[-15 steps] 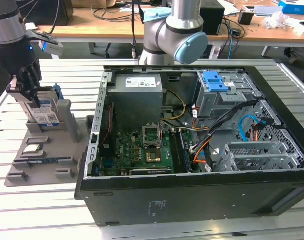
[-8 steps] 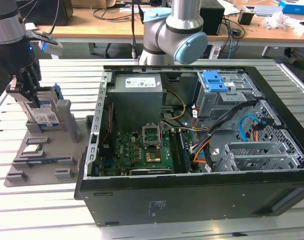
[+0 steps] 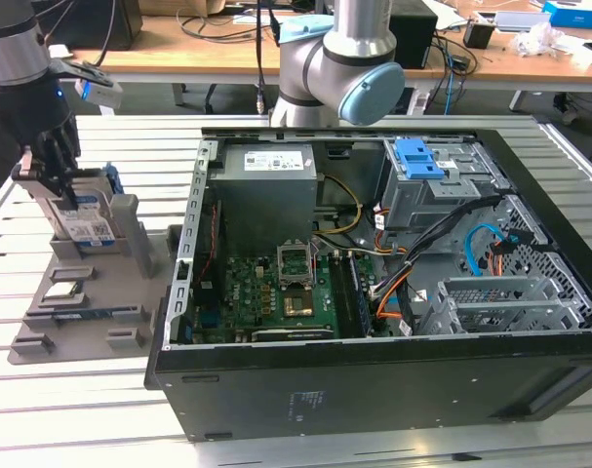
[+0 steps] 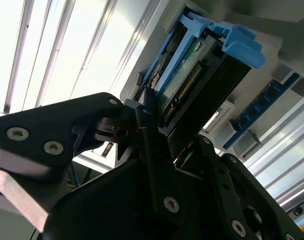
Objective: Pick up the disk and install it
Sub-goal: 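Pick up the disk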
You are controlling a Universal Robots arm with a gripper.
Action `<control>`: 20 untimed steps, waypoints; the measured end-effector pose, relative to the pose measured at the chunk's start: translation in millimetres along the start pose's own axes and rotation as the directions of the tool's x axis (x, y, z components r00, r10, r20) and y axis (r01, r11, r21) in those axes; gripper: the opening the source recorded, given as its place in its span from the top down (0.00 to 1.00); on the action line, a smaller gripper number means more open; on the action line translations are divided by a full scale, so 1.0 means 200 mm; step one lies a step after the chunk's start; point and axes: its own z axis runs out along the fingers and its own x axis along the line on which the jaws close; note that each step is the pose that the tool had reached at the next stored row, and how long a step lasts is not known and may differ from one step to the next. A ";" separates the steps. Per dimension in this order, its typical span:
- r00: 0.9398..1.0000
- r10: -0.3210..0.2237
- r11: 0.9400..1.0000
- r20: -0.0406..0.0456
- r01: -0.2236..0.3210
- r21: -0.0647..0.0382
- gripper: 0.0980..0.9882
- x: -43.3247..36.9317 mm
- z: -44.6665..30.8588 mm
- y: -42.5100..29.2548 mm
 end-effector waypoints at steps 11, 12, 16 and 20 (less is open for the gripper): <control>1.000 0.000 1.000 0.000 0.000 0.000 0.70 -0.001 -0.056 0.003; 1.000 0.000 1.000 0.000 0.000 0.000 0.70 -0.001 -0.058 0.003; 1.000 0.000 1.000 0.000 0.000 0.000 0.70 -0.001 -0.058 0.003; 1.000 0.000 1.000 -0.001 0.000 0.000 0.70 -0.001 -0.058 0.003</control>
